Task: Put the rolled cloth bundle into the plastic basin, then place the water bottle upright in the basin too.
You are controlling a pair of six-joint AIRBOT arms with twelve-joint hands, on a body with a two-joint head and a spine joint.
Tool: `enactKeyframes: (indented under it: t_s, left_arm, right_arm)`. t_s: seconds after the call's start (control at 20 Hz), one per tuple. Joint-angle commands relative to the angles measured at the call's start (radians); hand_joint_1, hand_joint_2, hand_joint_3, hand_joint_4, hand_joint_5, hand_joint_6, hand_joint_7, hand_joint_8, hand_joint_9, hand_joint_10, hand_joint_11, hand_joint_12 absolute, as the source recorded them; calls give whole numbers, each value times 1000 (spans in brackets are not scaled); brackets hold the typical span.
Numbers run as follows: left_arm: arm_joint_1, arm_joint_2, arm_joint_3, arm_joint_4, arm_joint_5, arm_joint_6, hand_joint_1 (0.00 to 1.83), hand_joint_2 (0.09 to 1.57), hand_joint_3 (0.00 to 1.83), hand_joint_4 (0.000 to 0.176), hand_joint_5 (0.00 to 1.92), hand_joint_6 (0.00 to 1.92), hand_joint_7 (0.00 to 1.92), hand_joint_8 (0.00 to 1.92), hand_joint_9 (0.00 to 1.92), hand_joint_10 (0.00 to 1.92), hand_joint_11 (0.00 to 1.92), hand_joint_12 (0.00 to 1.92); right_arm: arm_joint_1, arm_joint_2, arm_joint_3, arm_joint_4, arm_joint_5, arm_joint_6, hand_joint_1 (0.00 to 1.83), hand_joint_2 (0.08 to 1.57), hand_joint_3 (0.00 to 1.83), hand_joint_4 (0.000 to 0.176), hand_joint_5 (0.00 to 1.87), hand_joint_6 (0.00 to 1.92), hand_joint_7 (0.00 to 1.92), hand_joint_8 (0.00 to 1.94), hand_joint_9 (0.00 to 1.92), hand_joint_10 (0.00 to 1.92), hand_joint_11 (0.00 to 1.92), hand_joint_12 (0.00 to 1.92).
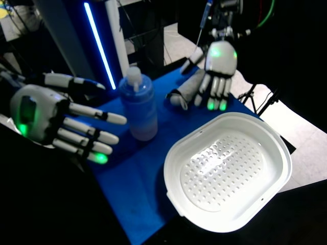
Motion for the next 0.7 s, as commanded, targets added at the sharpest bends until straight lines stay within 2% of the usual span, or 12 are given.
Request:
enactKeyframes:
  t_s: [0.0,0.05,0.1,0.2,0.25,0.3,0.35,0.4,0.5,0.55,0.6,0.65]
  left_arm:
    - [-7,-10,2,-13,-62,-4,855,1027,5,66,616,10,771,34,689,75,0,1125]
    - [-7,-10,2,-13,-68,-4,945,1079,4,23,733,11,882,64,773,133,23,1228]
    - [-7,-10,0,-14,-77,-4,1220,1192,0,0,786,992,893,1308,698,767,20,1546]
    - [-7,-9,-3,-26,-101,-5,1201,1252,2,0,739,1104,732,1645,465,1688,30,1912]
    - [-7,-9,-4,-32,-114,-5,1086,1260,5,0,699,1401,503,1787,471,1896,120,1921]
    - [-7,-8,-5,-40,-130,-5,1057,1297,12,0,636,1520,479,1894,507,1916,143,1921]
    - [-8,-7,-7,-46,-148,-5,1399,1311,4,2,465,1918,476,1921,572,1921,279,1921]
    - [-10,-6,-9,-53,-163,-5,1402,1315,5,6,480,1920,477,1921,576,1921,292,1921]
    - [-13,-4,-11,-65,-189,-5,1482,1316,0,5,664,1921,592,1921,752,1921,637,1921]
    - [-15,-3,-11,-76,-210,-5,1478,1320,0,76,785,1921,928,1921,1144,1921,1099,1921]
    - [-18,-1,-12,-89,-233,-5,1456,1310,0,124,839,1921,1066,1921,1298,1921,1271,1921]
    - [-21,3,-14,-101,-258,-4,1634,1263,0,155,971,1921,1295,1921,1543,1921,1558,1921]
  right_arm:
    - [5,2,3,4,123,9,139,1316,4,124,243,0,196,4,142,5,153,15]
    - [5,2,3,4,123,9,135,1314,3,130,239,0,197,4,144,5,157,16]
    - [4,1,3,4,123,10,134,1320,5,131,242,1,203,5,144,4,152,12]
    - [2,0,3,4,123,10,129,1326,6,123,245,2,215,7,145,3,143,7]
    - [2,0,3,4,123,10,114,1329,5,120,245,1,219,5,142,1,133,2]
    - [2,0,3,4,123,10,115,1329,4,121,246,2,218,4,142,1,133,2]
    - [1,-1,3,4,123,10,118,1333,5,121,245,1,215,2,143,1,143,5]
    - [1,-1,3,4,123,10,119,1334,5,119,246,1,216,2,143,1,143,5]
    - [1,-3,3,4,123,10,120,1349,9,98,253,4,222,4,158,6,162,12]
    - [0,-5,3,4,123,10,125,1353,7,96,251,2,212,0,166,7,181,18]
    - [-1,-6,3,4,123,10,123,1351,6,91,253,3,213,1,167,6,180,17]
    - [-1,-6,3,4,123,11,122,1353,5,96,250,1,207,0,168,5,190,20]
